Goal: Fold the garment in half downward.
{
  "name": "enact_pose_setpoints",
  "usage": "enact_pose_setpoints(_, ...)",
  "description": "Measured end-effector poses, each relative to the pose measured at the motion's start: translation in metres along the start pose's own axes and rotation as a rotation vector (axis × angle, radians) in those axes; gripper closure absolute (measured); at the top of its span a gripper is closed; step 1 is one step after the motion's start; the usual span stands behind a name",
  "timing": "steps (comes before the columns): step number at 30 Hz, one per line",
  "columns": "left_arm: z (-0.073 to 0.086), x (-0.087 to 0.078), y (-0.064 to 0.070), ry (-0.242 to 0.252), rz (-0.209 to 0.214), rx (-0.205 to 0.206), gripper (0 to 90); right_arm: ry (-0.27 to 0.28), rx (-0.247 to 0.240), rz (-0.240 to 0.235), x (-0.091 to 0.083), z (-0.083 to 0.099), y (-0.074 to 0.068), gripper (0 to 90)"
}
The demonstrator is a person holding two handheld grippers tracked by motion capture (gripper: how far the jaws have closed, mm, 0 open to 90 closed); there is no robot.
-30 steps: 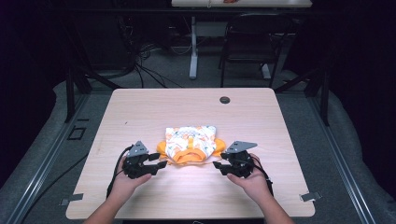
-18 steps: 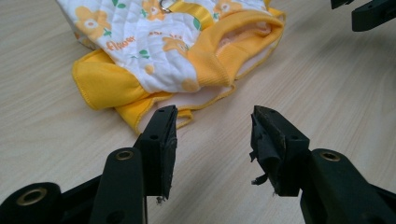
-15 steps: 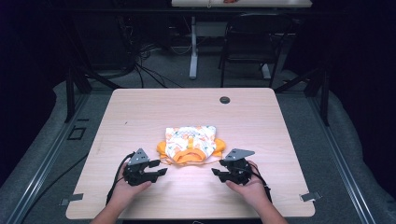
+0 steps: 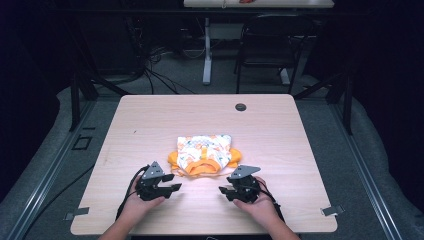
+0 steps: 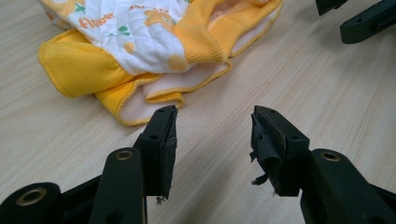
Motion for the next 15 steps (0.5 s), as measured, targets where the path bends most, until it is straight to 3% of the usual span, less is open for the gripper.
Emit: enact_pose_setpoints(15, -0.0017, 0.0058, 0.0019, -0.018, -0.017, 0.037, 49.6, -0.018, -0.012, -0.009, 0.0055, 0.0041, -0.0015, 50.7)
Point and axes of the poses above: each handheld gripper's, and its own axes: x roughly forward along the jaws, z roughly out of its underside, y roughly to its right, the point moved 9 cm from there along x, roughly forward along the jaws, and after that the axes turned 9 degrees about x, right-handed, at the moved point
